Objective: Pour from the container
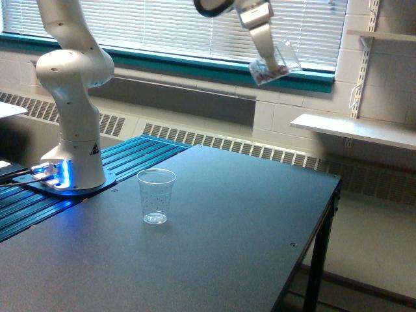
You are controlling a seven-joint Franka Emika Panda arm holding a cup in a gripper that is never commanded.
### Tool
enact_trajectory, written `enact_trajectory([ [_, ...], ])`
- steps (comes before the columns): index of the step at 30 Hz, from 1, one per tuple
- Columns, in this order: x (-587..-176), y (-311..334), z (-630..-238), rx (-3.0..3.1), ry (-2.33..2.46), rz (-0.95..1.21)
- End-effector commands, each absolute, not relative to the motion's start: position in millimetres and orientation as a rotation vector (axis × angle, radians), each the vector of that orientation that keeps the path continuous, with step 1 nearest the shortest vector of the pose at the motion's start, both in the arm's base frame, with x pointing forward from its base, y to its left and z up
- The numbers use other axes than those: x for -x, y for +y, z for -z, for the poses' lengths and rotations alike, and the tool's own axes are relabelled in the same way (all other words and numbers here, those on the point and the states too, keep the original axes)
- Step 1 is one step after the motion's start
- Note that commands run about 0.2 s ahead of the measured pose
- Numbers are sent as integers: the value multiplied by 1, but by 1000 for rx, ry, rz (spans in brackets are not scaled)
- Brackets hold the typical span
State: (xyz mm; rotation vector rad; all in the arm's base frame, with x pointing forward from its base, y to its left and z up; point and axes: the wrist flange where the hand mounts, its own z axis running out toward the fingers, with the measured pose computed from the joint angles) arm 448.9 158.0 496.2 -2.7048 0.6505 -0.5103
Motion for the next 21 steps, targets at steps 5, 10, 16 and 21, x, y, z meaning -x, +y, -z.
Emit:
enact_trajectory([
  [5, -419, 104, -491, 2674, 867, 510],
  [10, -398, 91, -486, 2666, 924, 506],
  [16, -376, 78, -482, 2634, 992, 492],
  [21, -361, 64, -477, 2600, 1073, 483],
])
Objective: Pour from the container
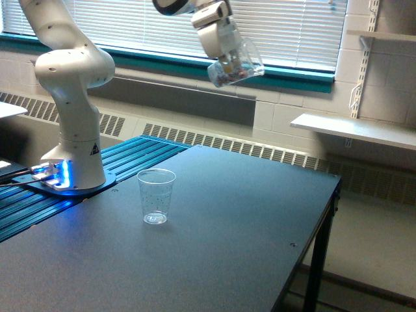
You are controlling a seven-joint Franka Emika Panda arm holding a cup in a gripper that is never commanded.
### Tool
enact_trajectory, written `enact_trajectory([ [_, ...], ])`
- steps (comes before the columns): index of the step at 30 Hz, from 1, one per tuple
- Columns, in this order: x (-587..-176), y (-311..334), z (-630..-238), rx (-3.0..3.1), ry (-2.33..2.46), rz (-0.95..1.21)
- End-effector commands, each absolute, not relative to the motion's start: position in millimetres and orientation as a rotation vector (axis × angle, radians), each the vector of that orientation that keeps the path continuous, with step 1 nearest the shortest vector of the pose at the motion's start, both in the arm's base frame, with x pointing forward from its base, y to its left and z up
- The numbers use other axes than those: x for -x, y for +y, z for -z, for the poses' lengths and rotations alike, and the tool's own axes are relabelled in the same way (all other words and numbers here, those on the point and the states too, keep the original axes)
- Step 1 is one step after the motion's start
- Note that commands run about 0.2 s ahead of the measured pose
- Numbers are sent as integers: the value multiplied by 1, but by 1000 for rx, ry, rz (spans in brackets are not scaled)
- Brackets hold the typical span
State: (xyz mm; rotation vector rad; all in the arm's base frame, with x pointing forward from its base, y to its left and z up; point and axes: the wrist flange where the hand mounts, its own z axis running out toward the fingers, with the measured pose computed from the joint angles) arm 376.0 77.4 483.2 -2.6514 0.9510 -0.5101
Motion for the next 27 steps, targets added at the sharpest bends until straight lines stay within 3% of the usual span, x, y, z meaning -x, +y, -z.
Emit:
enact_trajectory([
  [1, -357, 60, -473, 2598, 1093, 471],
  [27, -286, -29, -404, 2432, 1531, 254],
])
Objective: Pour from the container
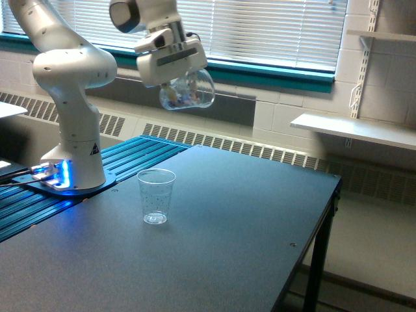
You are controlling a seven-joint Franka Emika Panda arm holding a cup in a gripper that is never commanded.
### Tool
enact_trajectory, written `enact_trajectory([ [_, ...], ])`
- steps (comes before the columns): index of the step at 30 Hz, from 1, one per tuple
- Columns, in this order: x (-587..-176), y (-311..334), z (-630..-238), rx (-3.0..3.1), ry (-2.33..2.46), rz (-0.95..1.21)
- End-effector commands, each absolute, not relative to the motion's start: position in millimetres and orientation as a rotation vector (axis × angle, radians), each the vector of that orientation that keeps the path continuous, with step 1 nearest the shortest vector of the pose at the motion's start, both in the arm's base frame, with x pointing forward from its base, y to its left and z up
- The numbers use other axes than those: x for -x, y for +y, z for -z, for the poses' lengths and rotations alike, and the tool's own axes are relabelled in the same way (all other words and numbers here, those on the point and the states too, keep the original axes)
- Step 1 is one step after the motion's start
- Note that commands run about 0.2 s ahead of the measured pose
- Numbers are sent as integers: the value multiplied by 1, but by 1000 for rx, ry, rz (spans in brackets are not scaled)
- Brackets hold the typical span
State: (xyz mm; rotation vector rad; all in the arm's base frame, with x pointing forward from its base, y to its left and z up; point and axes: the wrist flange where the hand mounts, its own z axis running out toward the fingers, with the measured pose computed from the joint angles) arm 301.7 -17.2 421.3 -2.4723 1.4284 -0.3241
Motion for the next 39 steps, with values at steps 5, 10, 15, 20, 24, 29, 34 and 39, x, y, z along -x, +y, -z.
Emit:
enact_trajectory([
  [5, -278, -36, -400, 2411, 1563, 247],
  [10, -275, -39, -400, 2385, 1576, 213],
  [15, -273, -43, -400, 2347, 1598, 195],
  [20, -272, -49, -398, 2310, 1624, 159],
  [24, -272, -47, -395, 2304, 1626, 136],
  [29, -274, -40, -391, 2312, 1614, 111],
  [34, -276, -31, -386, 2306, 1600, 77],
  [39, -281, -19, -381, 2313, 1559, 69],
])
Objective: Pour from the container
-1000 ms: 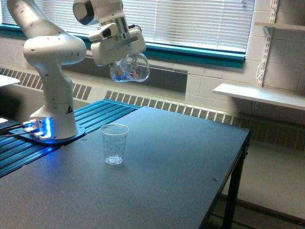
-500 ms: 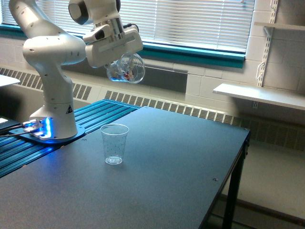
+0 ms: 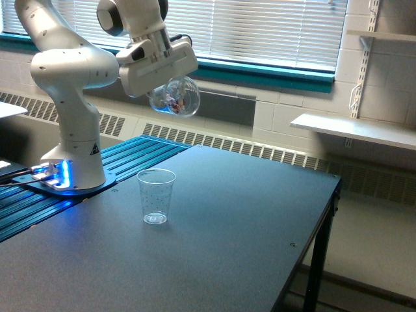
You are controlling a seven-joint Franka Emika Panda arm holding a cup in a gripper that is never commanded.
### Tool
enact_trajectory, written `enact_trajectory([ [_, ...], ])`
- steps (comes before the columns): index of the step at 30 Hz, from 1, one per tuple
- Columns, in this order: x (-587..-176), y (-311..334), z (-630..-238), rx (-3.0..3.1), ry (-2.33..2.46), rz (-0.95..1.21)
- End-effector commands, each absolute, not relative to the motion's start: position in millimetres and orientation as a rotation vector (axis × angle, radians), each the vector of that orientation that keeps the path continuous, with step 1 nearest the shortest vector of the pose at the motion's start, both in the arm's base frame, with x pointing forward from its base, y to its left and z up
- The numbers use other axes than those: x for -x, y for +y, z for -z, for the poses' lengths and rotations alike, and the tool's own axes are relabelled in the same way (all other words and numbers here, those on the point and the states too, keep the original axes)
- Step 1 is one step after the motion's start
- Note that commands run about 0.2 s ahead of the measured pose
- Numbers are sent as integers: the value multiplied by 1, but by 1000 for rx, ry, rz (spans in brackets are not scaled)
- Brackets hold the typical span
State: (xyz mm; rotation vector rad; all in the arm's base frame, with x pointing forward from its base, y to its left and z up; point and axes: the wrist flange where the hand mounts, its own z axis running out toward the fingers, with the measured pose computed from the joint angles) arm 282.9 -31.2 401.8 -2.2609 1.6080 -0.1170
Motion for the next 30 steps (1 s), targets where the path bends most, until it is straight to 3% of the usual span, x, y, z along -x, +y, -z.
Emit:
enact_trajectory([
  [1, -282, -17, -381, 2312, 1549, 75],
  [30, -285, -36, -352, 2166, 1696, 93],
])
